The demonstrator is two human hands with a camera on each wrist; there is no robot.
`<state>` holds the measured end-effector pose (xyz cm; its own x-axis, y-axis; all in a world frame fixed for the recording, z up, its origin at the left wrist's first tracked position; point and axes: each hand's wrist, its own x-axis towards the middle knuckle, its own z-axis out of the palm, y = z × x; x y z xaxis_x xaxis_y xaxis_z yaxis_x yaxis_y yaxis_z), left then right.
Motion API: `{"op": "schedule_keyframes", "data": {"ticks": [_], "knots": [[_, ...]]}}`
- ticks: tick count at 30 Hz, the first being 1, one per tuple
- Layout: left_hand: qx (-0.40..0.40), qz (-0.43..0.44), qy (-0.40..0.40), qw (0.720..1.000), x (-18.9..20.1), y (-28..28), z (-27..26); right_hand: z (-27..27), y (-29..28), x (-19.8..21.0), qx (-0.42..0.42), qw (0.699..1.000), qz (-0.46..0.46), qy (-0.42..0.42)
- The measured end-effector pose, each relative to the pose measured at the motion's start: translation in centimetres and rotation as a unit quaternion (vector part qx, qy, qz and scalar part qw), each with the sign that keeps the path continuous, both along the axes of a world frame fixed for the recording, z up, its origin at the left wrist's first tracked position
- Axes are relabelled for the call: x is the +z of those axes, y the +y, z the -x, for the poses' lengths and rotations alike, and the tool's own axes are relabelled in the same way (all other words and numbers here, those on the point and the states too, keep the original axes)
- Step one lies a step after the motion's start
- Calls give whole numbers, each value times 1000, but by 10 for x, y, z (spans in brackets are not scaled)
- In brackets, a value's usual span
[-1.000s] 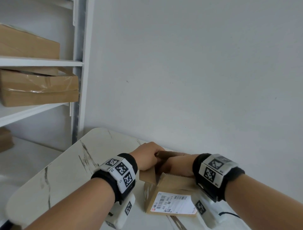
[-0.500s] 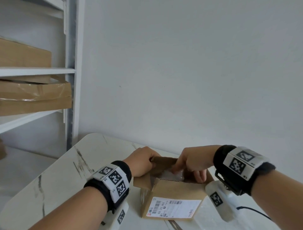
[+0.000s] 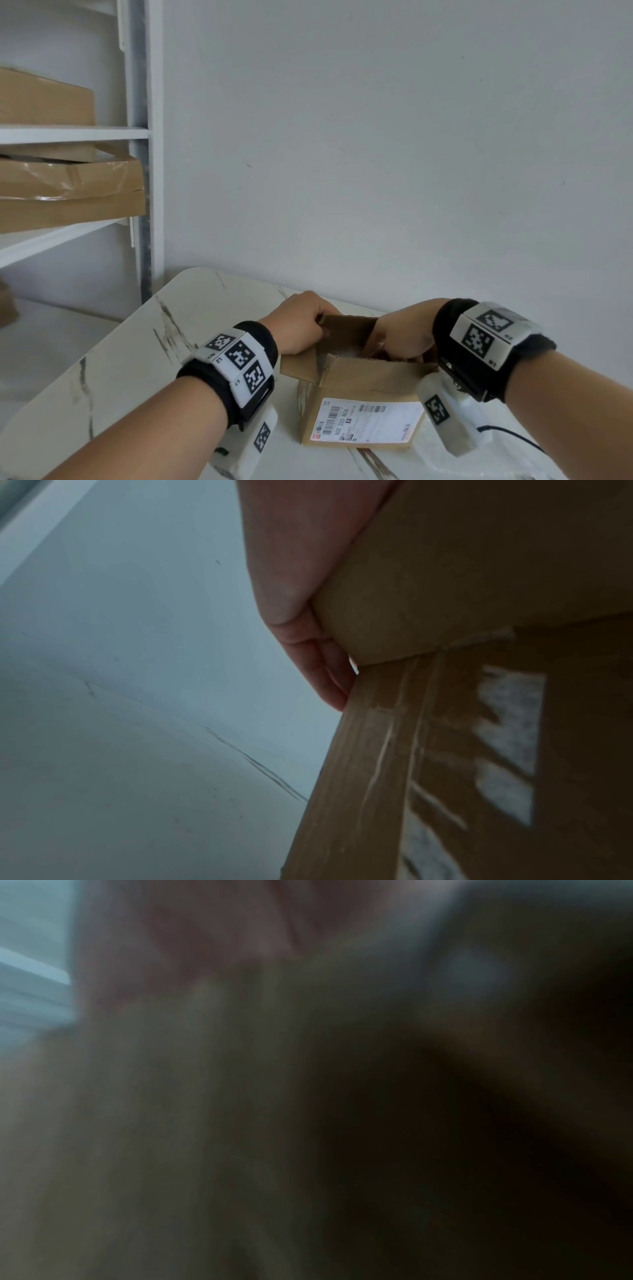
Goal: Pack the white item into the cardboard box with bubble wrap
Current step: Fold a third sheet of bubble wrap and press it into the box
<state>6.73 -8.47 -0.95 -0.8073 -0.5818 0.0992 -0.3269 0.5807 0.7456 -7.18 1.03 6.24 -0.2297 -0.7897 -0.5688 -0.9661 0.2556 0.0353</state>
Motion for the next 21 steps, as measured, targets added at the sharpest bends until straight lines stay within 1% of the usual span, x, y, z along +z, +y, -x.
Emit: {"op": "schedule_keyframes", "data": {"ticks": [5, 7, 10, 12, 13, 14, 16, 17, 20, 21], "knots": [[12, 6, -14, 1000, 1, -2, 4, -7, -2, -6, 19, 999, 5, 40], [20, 3, -18, 1000, 1, -1, 4, -9, -1, -4, 12, 1000, -7, 22], [20, 3, -23, 1000, 0, -1, 3, -6, 2, 4, -10, 999, -27, 22], [18, 3, -21, 1000, -1, 0, 2, -4, 3, 9, -31, 999, 28, 15], [17, 5, -18, 1000, -1, 0, 1, -3, 3, 11, -37, 998, 50, 1], [16, 7, -15, 1000, -1, 1, 0, -4, 4, 13, -36, 998, 53, -17], [18, 10, -11, 1000, 0, 3, 0, -7, 6, 15, -44, 996, 38, -68], [18, 10, -10, 1000, 0, 3, 0, -9, 6, 15, -41, 996, 29, -78], [13, 6, -8, 1000, 1, 4, 0, -15, 3, 13, -36, 996, 11, -83], [9, -1, -4, 1000, 1, 3, -1, -15, 0, 11, -25, 997, 20, -65]]}}
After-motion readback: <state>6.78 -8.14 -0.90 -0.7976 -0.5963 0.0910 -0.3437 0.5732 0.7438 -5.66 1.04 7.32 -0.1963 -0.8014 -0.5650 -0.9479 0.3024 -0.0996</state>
